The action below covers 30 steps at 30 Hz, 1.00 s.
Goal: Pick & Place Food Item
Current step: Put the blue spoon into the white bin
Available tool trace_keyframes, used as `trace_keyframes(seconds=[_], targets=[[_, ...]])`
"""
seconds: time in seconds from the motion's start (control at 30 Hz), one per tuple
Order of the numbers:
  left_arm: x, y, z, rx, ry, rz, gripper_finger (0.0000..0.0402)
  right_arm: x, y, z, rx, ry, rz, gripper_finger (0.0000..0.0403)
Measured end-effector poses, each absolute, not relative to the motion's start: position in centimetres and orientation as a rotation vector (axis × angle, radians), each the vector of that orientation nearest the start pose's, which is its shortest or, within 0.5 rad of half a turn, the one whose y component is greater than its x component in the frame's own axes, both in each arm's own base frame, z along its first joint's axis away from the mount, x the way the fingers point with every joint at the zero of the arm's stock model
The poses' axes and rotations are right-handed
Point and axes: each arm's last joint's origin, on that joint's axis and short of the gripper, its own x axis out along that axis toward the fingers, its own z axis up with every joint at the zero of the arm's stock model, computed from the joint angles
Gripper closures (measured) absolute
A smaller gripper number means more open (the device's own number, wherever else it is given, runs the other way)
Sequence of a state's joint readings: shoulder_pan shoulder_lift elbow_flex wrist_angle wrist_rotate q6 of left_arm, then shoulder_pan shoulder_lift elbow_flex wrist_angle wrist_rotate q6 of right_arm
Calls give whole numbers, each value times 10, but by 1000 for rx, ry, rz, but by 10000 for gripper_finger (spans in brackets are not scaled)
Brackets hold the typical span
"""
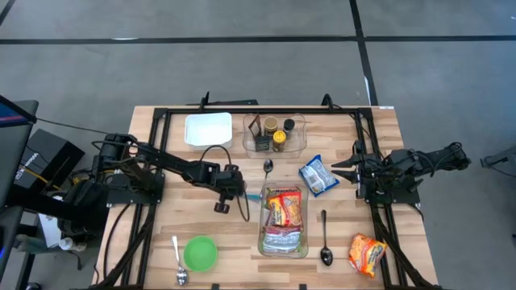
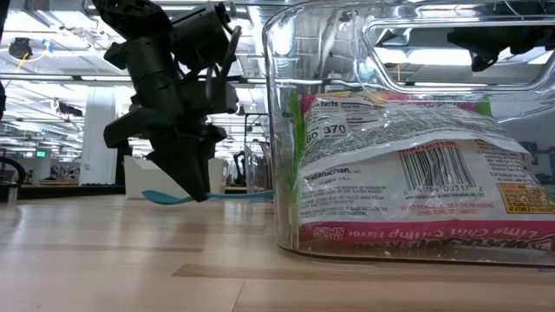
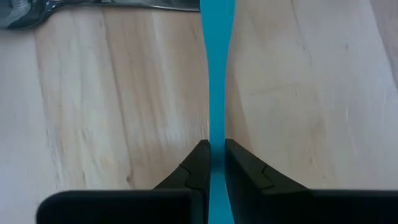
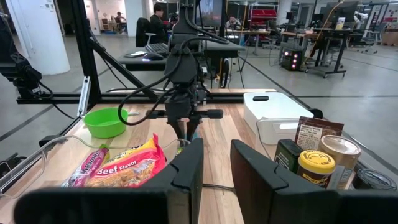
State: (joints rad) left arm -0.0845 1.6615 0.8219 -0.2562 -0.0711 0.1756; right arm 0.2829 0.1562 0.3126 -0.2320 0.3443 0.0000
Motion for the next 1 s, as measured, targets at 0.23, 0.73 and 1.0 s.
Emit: trace_keyframes(seconds=[0.23,0.73,1.0], targets=[[298,-23,139,119,1070,-33,376,86,15,235,-23,72,-61,328],[292,-23,148,101,1083,-22,379,86,15,235,-23,72,-60,328],[271,-15,186,127,1042,-27,378,86,15,235,-23,71,-60,328]])
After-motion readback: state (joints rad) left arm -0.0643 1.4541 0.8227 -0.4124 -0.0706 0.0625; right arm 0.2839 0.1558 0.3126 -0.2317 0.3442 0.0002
